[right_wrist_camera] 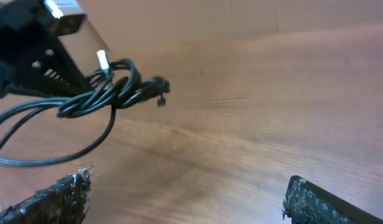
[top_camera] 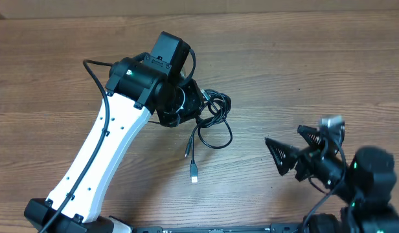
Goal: Untangle cables
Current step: 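Move the right gripper toward the cable bundle held by the left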
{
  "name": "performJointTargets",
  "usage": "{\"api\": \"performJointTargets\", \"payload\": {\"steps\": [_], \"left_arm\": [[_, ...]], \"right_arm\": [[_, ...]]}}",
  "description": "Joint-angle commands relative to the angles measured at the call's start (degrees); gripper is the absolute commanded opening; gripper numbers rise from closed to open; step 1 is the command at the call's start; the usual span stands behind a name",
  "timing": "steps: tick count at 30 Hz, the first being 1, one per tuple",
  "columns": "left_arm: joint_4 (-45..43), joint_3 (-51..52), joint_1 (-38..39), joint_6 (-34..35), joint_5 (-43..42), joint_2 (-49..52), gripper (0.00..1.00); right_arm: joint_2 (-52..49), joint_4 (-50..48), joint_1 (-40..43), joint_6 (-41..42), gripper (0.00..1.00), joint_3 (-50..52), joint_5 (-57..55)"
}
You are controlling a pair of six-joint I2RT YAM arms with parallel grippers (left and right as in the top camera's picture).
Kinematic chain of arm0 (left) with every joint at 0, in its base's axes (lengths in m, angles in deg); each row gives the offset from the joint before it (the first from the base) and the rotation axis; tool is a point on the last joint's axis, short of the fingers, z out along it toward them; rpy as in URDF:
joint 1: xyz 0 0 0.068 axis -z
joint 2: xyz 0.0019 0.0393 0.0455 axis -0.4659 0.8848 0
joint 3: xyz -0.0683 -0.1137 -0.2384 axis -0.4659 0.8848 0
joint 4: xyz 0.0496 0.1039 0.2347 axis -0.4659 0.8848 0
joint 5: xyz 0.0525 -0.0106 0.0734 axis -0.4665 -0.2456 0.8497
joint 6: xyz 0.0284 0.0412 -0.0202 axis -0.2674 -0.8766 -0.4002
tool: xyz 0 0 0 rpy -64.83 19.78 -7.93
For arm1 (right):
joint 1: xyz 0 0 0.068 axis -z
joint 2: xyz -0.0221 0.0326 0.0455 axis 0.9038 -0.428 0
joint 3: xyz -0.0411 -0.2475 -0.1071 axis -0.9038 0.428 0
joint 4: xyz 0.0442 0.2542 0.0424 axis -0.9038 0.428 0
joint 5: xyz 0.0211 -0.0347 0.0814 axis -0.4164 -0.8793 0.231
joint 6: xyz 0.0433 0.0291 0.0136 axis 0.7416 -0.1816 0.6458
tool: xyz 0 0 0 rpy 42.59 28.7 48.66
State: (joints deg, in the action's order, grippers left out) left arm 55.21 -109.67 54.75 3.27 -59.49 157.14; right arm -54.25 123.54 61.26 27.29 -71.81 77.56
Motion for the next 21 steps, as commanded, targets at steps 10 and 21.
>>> {"api": "performJointTargets", "payload": {"steps": [10,21], "left_arm": [[-3.5,-0.4,0.1,-5.9,7.3,-0.1,0.04],[-12.8,-0.4,0.0,-39.1,3.8,-0.1,0.04]], "right_arm": [[-17.6,-1.6,0.2,0.3,1.00,-7.8,24.3],[-28.2,-13.7,0.2,24.9,1.00,-7.8,33.1]]}}
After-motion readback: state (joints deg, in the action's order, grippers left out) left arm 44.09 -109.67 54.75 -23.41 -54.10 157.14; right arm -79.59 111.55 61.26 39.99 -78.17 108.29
